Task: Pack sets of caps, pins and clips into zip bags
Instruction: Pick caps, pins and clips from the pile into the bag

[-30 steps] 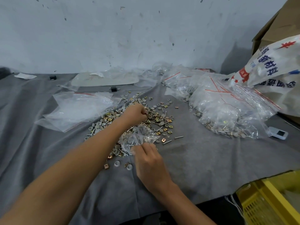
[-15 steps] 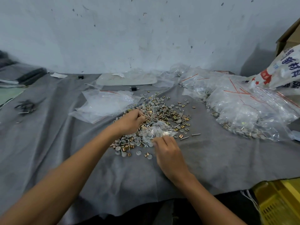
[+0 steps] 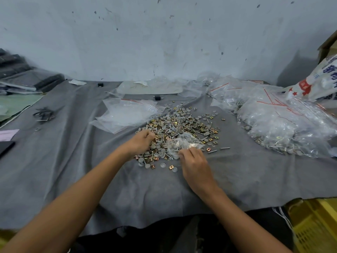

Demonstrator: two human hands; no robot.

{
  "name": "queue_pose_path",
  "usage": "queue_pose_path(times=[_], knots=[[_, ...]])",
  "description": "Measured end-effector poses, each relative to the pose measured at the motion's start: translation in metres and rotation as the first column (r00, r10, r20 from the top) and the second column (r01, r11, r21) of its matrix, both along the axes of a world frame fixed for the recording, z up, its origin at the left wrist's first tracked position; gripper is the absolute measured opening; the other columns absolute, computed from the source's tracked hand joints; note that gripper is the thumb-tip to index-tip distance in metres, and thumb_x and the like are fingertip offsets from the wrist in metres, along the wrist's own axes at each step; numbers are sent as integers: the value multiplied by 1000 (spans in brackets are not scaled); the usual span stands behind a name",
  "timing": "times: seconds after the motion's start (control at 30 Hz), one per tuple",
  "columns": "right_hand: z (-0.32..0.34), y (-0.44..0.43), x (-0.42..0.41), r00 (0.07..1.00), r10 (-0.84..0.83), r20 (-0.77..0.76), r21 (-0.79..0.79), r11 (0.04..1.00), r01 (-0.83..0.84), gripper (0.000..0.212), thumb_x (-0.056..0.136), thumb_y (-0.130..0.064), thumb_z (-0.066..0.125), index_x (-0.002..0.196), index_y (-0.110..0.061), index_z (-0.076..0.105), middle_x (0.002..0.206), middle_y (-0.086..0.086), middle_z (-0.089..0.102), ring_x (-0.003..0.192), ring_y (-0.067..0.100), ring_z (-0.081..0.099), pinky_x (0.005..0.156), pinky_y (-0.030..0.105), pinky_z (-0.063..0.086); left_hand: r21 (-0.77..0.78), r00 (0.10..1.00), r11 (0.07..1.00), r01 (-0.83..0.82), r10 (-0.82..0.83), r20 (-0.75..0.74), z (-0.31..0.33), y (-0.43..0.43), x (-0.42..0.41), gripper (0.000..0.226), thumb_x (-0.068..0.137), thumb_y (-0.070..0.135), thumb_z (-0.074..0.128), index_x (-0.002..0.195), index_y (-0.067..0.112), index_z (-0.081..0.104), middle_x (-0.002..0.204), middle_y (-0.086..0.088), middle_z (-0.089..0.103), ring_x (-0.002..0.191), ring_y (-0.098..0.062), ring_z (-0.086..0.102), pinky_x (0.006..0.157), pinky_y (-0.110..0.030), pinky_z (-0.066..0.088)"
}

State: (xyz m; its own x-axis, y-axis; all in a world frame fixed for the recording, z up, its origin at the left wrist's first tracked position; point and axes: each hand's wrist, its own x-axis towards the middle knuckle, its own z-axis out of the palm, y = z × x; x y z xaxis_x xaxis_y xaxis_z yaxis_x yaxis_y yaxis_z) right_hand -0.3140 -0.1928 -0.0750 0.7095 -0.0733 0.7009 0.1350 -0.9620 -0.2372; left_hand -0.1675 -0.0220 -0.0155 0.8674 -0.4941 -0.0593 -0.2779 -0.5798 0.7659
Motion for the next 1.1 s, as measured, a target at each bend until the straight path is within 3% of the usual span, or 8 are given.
queue_pose_path(times=[0.23, 0.33, 0.47, 0.63, 0.77, 0.87, 1.1], knots=[[-1, -1, 0, 1000, 2, 3, 7, 1000, -2, 3, 96, -5, 66, 94, -7, 66, 88, 7, 61, 81, 23, 55, 68, 35, 52, 37, 1000, 999, 3, -3, -12, 0, 10, -2, 23, 107, 31, 44, 92, 14, 50, 85, -4, 49, 75, -16, 42, 70, -33, 39], [-1, -1, 1, 1000, 5, -7, 14, 1000, -5, 3, 97, -6, 65, 94, -6, 67, 88, 8, 62, 81, 25, 56, 68, 38, 54, 13, 999, 999, 37, -37, 8, 3, 11, -9, 24, 107, 28, 46, 86, 15, 47, 81, -2, 48, 70, -13, 42, 65, -28, 39], [-1, -1, 1, 1000, 8, -9, 17, 1000, -8, 3, 97, -6, 65, 94, -6, 66, 88, 8, 61, 81, 25, 56, 68, 39, 54, 13, 993, 993, 114, -114, 34, 9, 8, -20, 24, 106, 26, 46, 85, 15, 45, 79, -6, 43, 70, -17, 36, 65, -32, 34], [0, 0, -1, 1000, 9, -9, 18, 1000, -9, 4, 98, -7, 64, 95, -7, 66, 89, 8, 61, 82, 26, 56, 69, 39, 53, -89, 988, 984, 153, -151, 21, 10, -2, -31, 25, 105, 27, 49, 84, 15, 48, 69, 5, 44, 59, -7, 36, 55, -25, 33], [0, 0, -1, 1000, 7, 6, 23, 1000, -8, 6, 98, -7, 63, 94, -6, 66, 87, 9, 60, 81, 28, 56, 67, 42, 52, -98, 981, 976, 196, -194, 32, 10, -19, -39, 26, 105, 31, 50, 84, 15, 50, 70, 4, 48, 57, -6, 39, 55, -24, 37], [-1, 0, 0, 1000, -1, 8, 19, 1000, 1, 10, 99, -10, 60, 94, -6, 67, 87, 9, 60, 81, 29, 56, 68, 44, 53, -53, 980, 983, 178, -172, 96, 8, -32, -43, 26, 105, 31, 50, 82, 20, 52, 69, 6, 51, 50, 1, 40, 50, -16, 36], [-2, -2, 0, 1000, 4, 3, 19, 1000, -4, 10, 99, -10, 58, 95, -7, 66, 89, 9, 61, 83, 28, 56, 69, 42, 52, 53, 953, 996, 65, -78, 294, 5, -40, -47, 13, 94, 34, 69, 89, 25, 76, 67, 13, 63, 58, 2, 54, 55, -21, 39]])
